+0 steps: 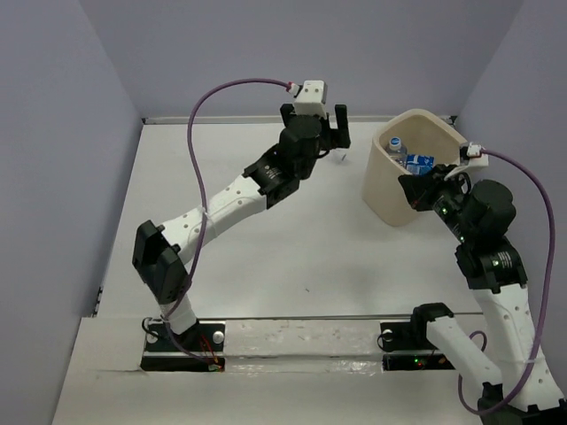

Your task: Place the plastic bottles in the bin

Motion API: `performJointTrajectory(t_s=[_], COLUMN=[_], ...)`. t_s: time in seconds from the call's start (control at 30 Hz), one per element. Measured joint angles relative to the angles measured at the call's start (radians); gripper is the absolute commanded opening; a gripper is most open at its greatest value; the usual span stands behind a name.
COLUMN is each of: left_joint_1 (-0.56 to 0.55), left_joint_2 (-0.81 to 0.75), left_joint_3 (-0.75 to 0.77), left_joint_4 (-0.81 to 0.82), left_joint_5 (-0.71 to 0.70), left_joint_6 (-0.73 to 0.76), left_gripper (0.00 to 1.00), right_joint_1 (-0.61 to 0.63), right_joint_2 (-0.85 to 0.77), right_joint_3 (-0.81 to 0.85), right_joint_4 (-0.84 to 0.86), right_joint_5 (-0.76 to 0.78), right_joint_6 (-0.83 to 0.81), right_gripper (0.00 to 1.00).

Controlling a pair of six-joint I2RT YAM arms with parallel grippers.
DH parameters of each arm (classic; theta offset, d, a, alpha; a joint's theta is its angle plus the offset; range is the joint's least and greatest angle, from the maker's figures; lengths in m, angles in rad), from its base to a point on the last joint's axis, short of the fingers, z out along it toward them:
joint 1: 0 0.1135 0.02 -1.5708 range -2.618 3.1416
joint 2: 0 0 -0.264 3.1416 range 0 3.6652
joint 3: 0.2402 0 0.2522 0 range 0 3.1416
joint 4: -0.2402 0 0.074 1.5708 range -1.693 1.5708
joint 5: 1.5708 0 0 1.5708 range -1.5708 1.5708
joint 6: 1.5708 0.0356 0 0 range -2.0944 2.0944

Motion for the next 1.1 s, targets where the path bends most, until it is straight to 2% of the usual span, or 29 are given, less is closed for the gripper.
performJointTrajectory(t_s=[0.17,0.23,0.27,0.33,0.37,0.47,0.57,0.67,0.73,0.83,0.93,1.1], left_joint_1=[0.154,0.188,0.195,0.205,0.215,0.244,0.269,0.273,0.273,0.273,0.273,0.273], left_joint_2=[0.066,0.022,-0.011,-0.113,-0.2,-0.418,-0.613,-0.799,-0.917,-1.033,-1.093,-1.106], left_joint_3=[-0.001,-0.089,-0.148,-0.286,-0.396,-0.597,-0.721,-0.774,-0.803,-0.816,-0.815,-0.846], left_joint_4=[-0.068,-0.06,-0.052,-0.056,-0.055,-0.079,-0.134,-0.206,-0.258,-0.33,-0.345,-0.352], left_joint_5=[0.034,0.031,0.029,0.028,0.029,0.032,0.028,0.028,0.028,0.024,0.023,0.034], left_joint_6=[-0.098,-0.132,-0.149,-0.188,-0.22,-0.282,-0.316,-0.328,-0.327,-0.314,-0.293,-0.25], left_gripper=[0.99,0.99,0.99,0.99,0.99,0.99,0.99,0.99,0.99,0.99,0.99,0.99], right_joint_1=[0.0,0.019,0.032,0.095,0.134,0.252,0.301,0.313,0.319,0.333,0.343,0.348], right_joint_2=[0.185,0.305,0.35,0.451,0.5,0.675,0.869,1.044,1.206,1.408,1.569,1.868], right_joint_3=[0.149,0.237,0.268,0.325,0.362,0.489,0.611,0.734,0.873,1.028,1.159,1.483], right_joint_4=[-0.001,0.011,0.012,0.006,-0.007,-0.029,-0.036,-0.063,-0.087,-0.095,-0.103,-0.082], right_joint_5=[-0.116,-0.157,-0.165,-0.162,-0.154,-0.148,-0.156,-0.14,-0.096,-0.009,0.082,0.22], right_joint_6=[-0.052,-0.076,-0.088,-0.127,-0.145,-0.225,-0.291,-0.352,-0.406,-0.478,-0.541,-0.684], right_gripper=[0.29,0.33,0.39,0.48,0.58,0.78,0.86,0.9,0.93,1.0,1.0,1.0])
